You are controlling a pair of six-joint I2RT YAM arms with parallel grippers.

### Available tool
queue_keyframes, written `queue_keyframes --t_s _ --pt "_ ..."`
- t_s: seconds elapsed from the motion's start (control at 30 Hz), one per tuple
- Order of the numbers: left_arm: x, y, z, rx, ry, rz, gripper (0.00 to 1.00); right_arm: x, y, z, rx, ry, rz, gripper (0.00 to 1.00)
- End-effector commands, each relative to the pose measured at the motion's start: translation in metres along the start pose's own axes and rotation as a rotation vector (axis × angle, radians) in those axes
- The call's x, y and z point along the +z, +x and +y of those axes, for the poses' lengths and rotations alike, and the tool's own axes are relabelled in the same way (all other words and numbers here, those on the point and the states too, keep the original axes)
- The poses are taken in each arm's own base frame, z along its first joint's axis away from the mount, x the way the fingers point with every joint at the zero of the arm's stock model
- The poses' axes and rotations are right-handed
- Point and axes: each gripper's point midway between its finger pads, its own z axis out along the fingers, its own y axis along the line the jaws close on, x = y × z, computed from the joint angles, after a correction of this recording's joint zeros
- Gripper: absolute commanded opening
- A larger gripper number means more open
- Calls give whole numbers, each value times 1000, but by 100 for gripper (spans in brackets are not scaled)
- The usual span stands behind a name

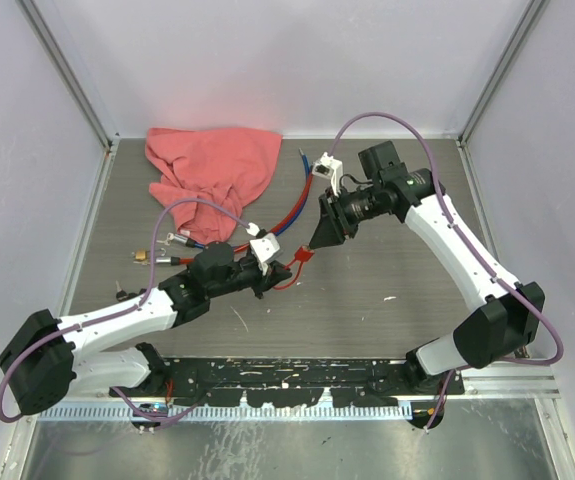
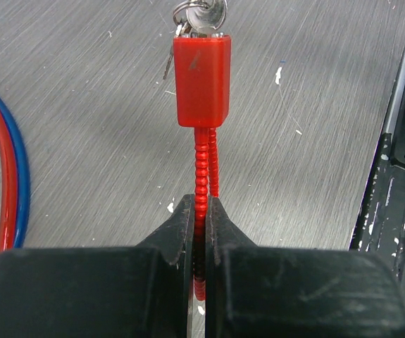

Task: Lock with the key
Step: Lock the lock.

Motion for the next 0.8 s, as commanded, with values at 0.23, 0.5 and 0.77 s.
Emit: queue_keyframes --t_s 0.23,0.5,0.77 --pt "-1 -41 -2 50 3 -105 0 4 -6 2 -43 18 2 32" --pt "-2 -43 -2 50 1 -108 0 8 -1 -6 -47 59 28 33" --pt "-2 -43 -2 50 -3 -108 0 10 1 -5 -43 52 33 32"
